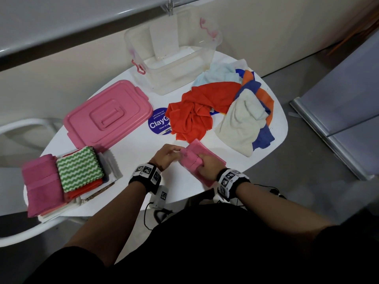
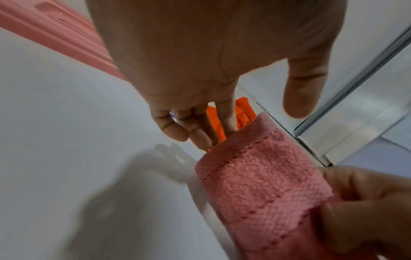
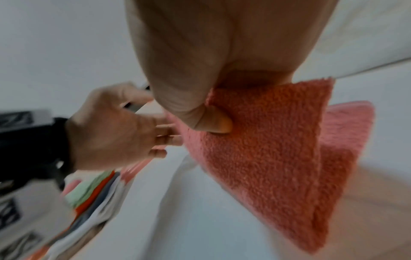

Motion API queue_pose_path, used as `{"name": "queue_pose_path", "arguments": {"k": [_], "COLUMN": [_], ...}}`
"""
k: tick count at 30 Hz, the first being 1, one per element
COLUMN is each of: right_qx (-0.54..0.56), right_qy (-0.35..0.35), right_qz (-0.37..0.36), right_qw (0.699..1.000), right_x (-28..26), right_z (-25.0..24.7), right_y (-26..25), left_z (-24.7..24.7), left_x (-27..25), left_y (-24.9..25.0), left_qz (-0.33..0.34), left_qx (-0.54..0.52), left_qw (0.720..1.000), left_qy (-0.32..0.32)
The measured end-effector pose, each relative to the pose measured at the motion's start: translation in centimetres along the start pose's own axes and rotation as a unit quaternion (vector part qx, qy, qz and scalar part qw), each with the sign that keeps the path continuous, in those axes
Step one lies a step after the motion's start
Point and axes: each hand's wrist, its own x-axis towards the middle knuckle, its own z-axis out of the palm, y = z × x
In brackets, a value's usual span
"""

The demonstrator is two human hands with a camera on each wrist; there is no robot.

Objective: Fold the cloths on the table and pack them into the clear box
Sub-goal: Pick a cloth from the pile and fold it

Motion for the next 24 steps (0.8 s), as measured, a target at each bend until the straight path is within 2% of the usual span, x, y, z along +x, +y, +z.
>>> {"name": "queue_pose_path", "arguments": {"k": [2, 4, 7, 11, 17, 19, 22, 24], "right_qx": [-0.022, -0.021, 0.013, 0.027, -0.017, -0.064, -0.17, -0.186], "right_qy": [-0.04, -0.055, -0.047, -0.028, -0.02, -0.025, -0.011, -0.005], "right_qz": [0.047, 0.085, 0.12, 0.145, 0.104, 0.098, 0.082, 0.062], "right_qw": [0.998, 0.995, 0.992, 0.989, 0.994, 0.993, 0.982, 0.981], "right_x": [0.9, 1.6, 2.2, 2.5, 3.2, 3.6, 4.0, 4.3], "right_z": [-0.8, -1.0, -1.3, -2.2, -3.8, -3.9, -3.9, -3.9], "right_y": [1.5, 2.9, 4.1, 6.4, 9.1, 9.1, 8.6, 8.5], "left_z": [0.5, 1.1, 2.4, 4.1, 5.4, 5.9, 6.3, 6.7], "left_x": [0.6, 0.9, 1.9, 3.6, 4.5, 4.5, 4.3, 4.3], "left_y": [-0.3, 0.1, 0.8, 0.5, 0.2, 0.0, 0.0, 0.4], "left_qz": [0.009, -0.015, -0.041, -0.077, -0.062, -0.06, -0.092, -0.128], "left_qx": [0.096, 0.129, 0.152, 0.184, 0.235, 0.257, 0.266, 0.279], "left_qw": [0.995, 0.992, 0.987, 0.976, 0.962, 0.954, 0.945, 0.939], "left_qy": [0.017, 0.011, 0.018, 0.081, 0.128, 0.14, 0.165, 0.155]}}
